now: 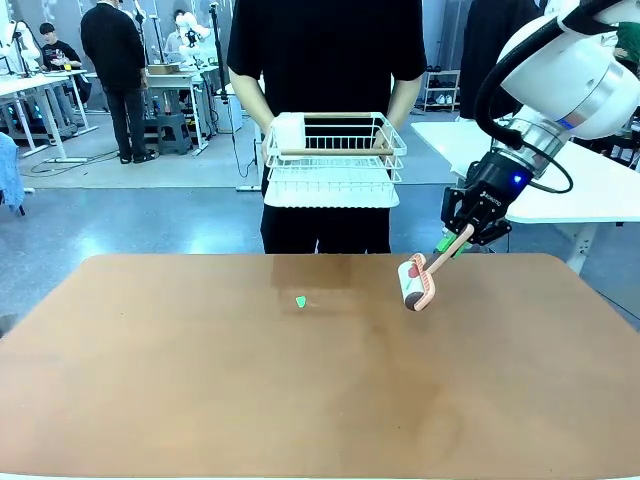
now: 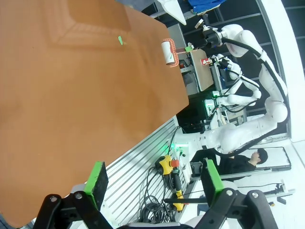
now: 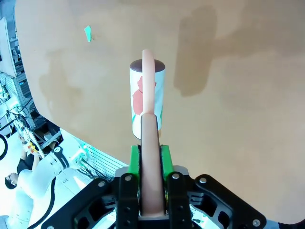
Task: Clean the table.
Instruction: Clean the table with the Lint Roller when the human lifts the Dish drying rack.
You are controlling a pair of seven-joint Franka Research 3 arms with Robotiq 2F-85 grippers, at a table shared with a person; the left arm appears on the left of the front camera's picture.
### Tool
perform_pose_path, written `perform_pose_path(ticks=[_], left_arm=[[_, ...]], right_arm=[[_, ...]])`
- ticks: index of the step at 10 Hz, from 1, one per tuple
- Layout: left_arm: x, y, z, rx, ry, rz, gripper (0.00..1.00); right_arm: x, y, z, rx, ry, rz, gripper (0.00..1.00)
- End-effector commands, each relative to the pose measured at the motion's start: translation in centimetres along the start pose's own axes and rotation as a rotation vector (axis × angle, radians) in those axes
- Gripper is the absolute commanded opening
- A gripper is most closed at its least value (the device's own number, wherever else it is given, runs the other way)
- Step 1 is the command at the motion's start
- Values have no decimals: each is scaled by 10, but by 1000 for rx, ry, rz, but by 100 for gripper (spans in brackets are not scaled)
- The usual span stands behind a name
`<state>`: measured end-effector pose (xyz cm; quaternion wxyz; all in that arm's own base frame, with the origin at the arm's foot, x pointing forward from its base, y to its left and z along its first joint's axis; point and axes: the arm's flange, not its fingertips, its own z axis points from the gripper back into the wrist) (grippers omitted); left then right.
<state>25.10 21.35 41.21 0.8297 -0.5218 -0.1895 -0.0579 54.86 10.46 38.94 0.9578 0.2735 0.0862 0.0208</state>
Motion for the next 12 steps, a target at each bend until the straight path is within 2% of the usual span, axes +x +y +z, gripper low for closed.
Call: perform_pose_path(ticks=[1,3,6,10,12], left_arm=[[-3,-1,2,-19,-13,-28,100],[-3,-1,2,-19,-13,-28,100],[-3,-1,2,-19,-13,-28,100],[-3,-1,2,-19,-13,-28,100],[-3,-1,2,-19,-13,-28,100]], right_arm=[[24,-17,4,15,19,-16,21],[42,-30,8,26,3,-72,21],[63,-38,5,-22,-17,-100,21],[82,-48,-4,-72,10,-81,21],[89,-51,-15,-66,29,-119,21]])
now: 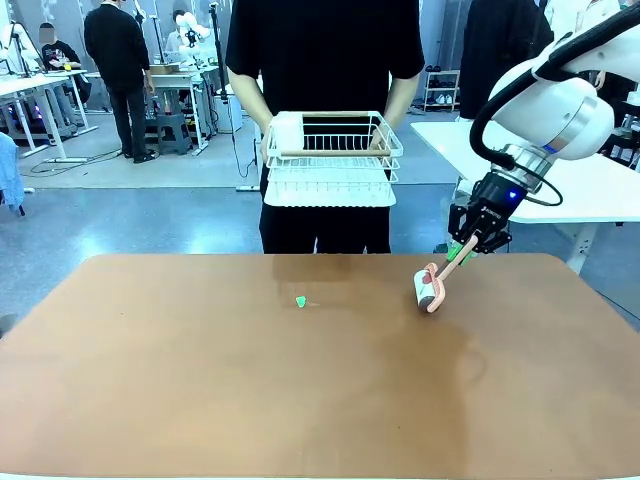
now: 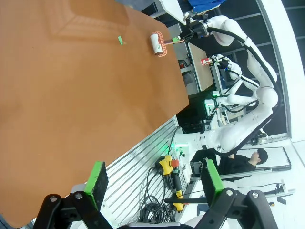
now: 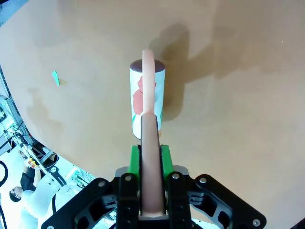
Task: Clean the table.
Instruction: Clean the table with the Lint Roller when the human lifts the Dish drying rack.
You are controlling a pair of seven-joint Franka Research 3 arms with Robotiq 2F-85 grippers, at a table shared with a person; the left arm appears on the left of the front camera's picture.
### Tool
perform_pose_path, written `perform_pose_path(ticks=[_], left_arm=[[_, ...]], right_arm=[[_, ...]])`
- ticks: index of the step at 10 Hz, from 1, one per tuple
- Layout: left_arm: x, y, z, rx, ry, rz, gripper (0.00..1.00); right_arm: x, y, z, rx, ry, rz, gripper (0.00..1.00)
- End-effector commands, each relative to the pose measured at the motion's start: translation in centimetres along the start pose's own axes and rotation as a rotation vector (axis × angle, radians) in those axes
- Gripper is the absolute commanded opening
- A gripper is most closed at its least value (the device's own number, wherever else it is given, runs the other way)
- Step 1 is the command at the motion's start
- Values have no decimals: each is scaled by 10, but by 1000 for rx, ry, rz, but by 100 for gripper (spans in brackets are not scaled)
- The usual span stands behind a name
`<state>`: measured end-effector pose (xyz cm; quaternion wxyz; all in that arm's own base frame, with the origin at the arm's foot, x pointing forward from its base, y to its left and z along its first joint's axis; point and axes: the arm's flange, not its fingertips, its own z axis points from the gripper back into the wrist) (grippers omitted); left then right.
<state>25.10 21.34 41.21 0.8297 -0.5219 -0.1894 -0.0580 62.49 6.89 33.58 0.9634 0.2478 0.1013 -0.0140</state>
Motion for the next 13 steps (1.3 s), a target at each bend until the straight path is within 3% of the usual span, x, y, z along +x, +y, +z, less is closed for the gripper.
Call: perform_pose_path(ticks=[1,3,5,7,13], left_arm=[[-3,-1,2,-19,-13,-28,100],[-3,-1,2,-19,-13,-28,100],[-3,-1,2,-19,-13,-28,100],[-3,-1,2,-19,-13,-28,100],[-3,-1,2,-19,-13,-28,100]], right_arm=[[11,10,-11,-27,24,-41,21],[15,18,-30,-53,-5,-72,21],[15,38,-56,-2,49,-27,21],[12,69,-79,41,95,-3,21],[0,170,-184,-61,190,66,21]])
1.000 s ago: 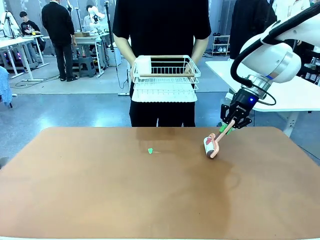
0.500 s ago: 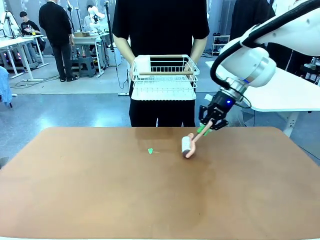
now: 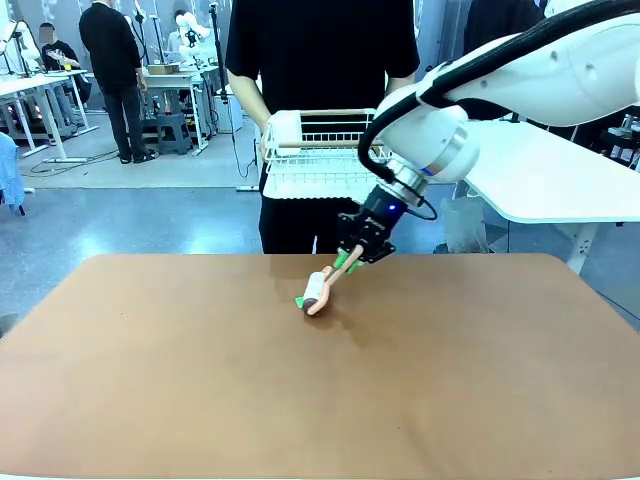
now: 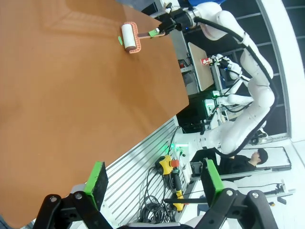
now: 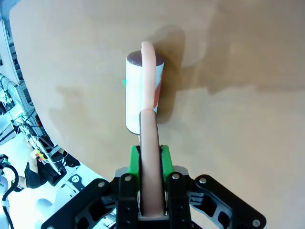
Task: Clean the table.
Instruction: Clean the table with the Lint Roller when the human lifts the Dish drying rack.
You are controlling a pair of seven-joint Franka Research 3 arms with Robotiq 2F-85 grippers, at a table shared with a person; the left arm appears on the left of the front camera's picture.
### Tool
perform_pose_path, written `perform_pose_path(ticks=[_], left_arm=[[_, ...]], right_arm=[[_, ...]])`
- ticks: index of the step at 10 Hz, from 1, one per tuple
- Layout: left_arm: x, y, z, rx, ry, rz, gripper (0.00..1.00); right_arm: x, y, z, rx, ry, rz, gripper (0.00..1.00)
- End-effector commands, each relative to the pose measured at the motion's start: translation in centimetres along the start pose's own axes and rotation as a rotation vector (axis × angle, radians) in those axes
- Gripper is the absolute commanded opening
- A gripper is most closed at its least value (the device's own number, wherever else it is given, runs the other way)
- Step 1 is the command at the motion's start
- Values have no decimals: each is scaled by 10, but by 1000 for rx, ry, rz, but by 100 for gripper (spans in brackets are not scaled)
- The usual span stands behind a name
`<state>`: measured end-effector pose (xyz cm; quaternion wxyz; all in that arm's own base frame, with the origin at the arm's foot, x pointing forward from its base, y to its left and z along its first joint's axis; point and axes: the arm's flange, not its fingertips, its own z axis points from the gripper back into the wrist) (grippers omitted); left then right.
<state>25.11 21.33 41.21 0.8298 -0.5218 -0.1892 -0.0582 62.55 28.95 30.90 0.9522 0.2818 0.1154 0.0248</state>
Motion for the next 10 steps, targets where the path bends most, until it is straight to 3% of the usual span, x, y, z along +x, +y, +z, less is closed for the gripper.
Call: perform_pose_path(ticks=[1,7,10], left_arm=[[-3,-1,2,-19,-14,-28,100],[-3,-1,2,-19,-14,-28,100],[-3,-1,2,-19,-14,-28,100]], right_arm=[[-10,0,-69,-148,161,4,21],[-2,80,-110,-240,208,134,21],[-5,111,-107,-215,198,190,21]])
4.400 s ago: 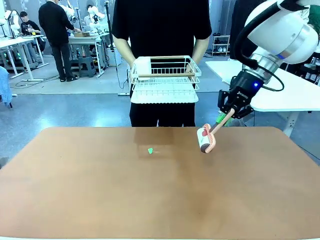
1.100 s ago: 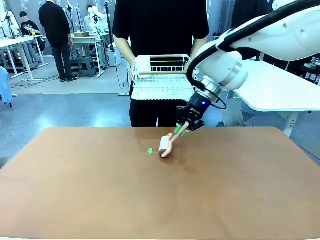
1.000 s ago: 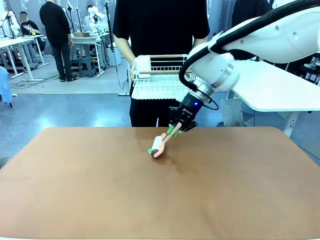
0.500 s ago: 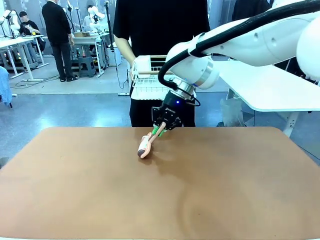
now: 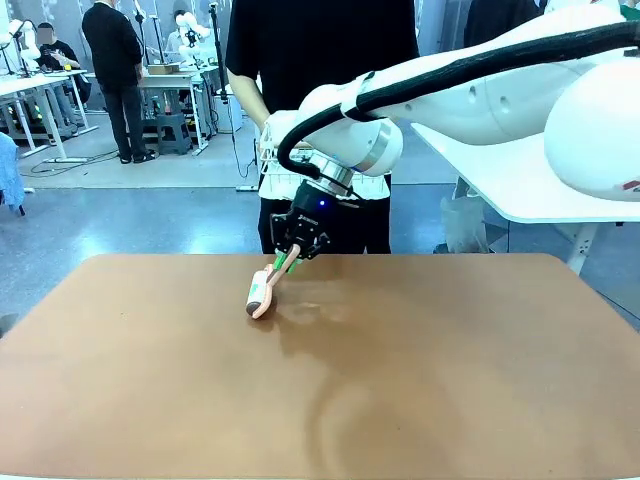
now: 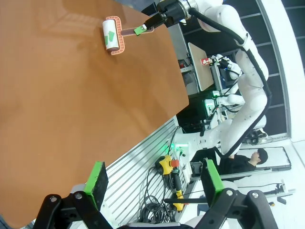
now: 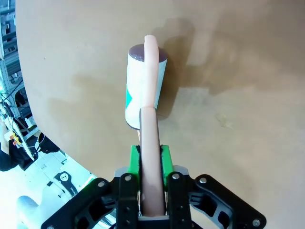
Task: Clean the table.
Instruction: Clean the table with the Lint Roller when the human lifts the Dish drying rack.
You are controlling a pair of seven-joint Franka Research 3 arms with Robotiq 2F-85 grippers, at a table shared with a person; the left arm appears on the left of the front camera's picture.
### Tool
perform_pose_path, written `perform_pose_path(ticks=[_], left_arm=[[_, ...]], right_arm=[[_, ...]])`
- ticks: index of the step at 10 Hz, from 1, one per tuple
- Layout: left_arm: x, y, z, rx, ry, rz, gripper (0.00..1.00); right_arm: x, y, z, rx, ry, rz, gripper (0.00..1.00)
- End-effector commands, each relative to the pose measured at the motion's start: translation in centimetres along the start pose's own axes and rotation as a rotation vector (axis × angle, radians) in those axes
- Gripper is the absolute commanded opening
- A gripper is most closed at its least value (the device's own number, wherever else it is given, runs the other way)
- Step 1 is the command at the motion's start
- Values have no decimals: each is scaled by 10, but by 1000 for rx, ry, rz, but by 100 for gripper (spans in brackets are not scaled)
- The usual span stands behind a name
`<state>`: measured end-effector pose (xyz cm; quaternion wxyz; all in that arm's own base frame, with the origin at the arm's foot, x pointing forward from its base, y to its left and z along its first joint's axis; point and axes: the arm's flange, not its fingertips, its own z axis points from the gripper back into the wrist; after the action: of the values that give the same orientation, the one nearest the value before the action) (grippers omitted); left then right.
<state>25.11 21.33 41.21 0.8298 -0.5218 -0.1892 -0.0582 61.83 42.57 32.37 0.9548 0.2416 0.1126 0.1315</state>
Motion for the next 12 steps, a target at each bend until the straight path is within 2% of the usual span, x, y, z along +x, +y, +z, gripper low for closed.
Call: perform_pose_path(ticks=[1,5,9,12], left_arm=[[-3,-1,2,-19,-14,-28,100],[-3,-1,2,-19,-14,-28,100],[-3,-1,2,-19,-14,-28,100],[-3,-1,2,-19,-14,-28,100]], right_arm=[[-13,0,-38,-106,140,26,21],[-27,12,4,-77,58,68,21],[-60,14,89,-23,-44,103,21],[-100,-16,134,-144,-40,65,21]])
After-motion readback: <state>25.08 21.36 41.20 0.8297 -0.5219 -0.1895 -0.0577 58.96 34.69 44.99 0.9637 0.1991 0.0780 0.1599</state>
